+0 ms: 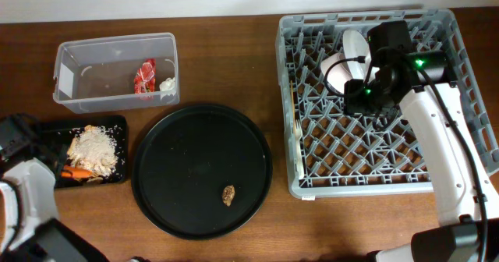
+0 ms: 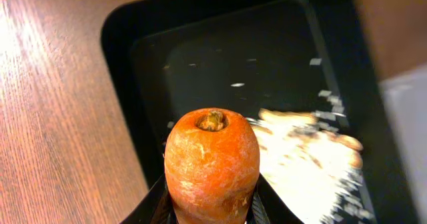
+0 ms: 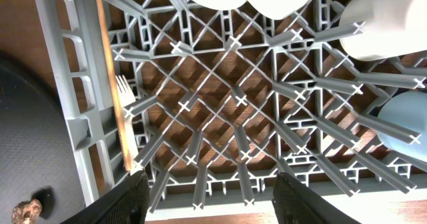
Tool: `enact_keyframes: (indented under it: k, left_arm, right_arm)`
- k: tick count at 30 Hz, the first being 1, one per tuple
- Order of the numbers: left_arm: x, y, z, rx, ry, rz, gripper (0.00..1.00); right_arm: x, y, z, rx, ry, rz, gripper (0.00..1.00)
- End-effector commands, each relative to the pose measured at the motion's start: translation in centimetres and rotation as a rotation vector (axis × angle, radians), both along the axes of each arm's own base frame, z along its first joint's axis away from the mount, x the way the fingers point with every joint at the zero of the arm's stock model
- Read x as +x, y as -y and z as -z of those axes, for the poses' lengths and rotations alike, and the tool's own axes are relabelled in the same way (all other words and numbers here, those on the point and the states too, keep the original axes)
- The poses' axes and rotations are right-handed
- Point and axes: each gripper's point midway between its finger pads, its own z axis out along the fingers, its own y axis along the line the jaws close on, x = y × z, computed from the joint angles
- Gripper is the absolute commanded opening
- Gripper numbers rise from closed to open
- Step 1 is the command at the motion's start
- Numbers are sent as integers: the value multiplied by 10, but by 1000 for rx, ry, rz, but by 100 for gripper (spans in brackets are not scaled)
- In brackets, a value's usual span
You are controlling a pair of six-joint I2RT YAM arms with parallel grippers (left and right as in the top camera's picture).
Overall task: Sort waste into correct bins and load items into the dishwasher rack
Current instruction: 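Carry the carrot with left gripper and drop it on the scrap tray, then grasp the brown shell on the round tray with left gripper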
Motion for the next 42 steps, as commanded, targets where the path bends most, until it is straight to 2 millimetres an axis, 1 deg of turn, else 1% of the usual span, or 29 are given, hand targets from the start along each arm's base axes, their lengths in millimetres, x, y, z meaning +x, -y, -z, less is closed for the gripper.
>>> enact_keyframes:
  k: [1,3,6,11,13,14,18,19,20,22,25,28,29,30,31,32,33,34,35,37,38,39,40,42]
  left_arm:
    - [-1,-11,12,3,-36,-8,4]
    - [0,-12,17,-2,-43,-8,7]
    - [1,-13,23,-8,-50,-7,8]
    - [0,-12,29,-19,-65,-7,26]
    - [0,-12,29,-19,-65,-7,30]
    - [0,-12,29,-19,-65,-7,36]
    - [0,-11,29,-22,-68,-6,46]
    - [0,-11,29,-20,-75,11,53]
    - [0,-11,29,-18,-79,18,57]
    - [0,-10,29,-23,-78,23,58]
    - [9,-3,21,-50,-24,51,58]
    - [24,9,-4,-58,67,102,59]
    - [33,18,-17,-58,108,142,60]
    - [44,33,-31,-64,155,197,60]
    - [51,47,-40,-72,186,242,61]
    - [60,67,-50,-79,214,325,61]
    - [67,93,-58,-95,229,413,61]
    - [71,120,-62,-109,220,493,62]
    - [72,141,-62,-116,202,562,62]
    - [72,206,-53,-147,122,783,62]
    - [69,228,-49,-156,88,865,63]
    - [65,249,-44,-167,51,943,63]
    - [56,274,-36,-186,-2,1027,63]
    - [36,315,-20,-229,-107,1150,64]
  right_arm:
    - [0,-1,3,2,-8,-10,63]
    - [0,-1,3,2,-9,-10,62]
    - [-1,-1,3,2,-11,-9,62]
    - [-1,-1,3,2,-12,-10,62]
    - [-1,-1,3,2,-12,-10,62]
    - [-1,-1,3,2,-12,-10,62]
    - [-1,-1,3,2,-13,-10,61]
    - [-1,-1,3,2,-14,-10,61]
    - [-1,-1,3,2,-14,-10,61]
    - [-1,-1,3,2,-14,-10,60]
    - [-1,-1,3,2,-14,-10,60]
    - [-1,-1,3,2,-14,-10,60]
    - [-1,-1,3,2,-13,-10,60]
    - [-1,-1,3,2,-14,-9,60]
    - [-1,-1,3,2,-14,-9,60]
    - [-1,-1,3,2,-13,-10,60]
    - [-1,-1,3,2,-14,-10,60]
    - [-1,-1,3,2,-14,-9,60]
    - [-2,-1,4,2,-15,-10,60]
    - [-2,-1,4,2,-16,-10,59]
    - [-2,-1,4,2,-16,-10,60]
    - [-2,-1,4,2,-16,-10,59]
    - [-2,-1,4,2,-16,-10,59]
    - [-2,-1,4,2,-16,-10,59]
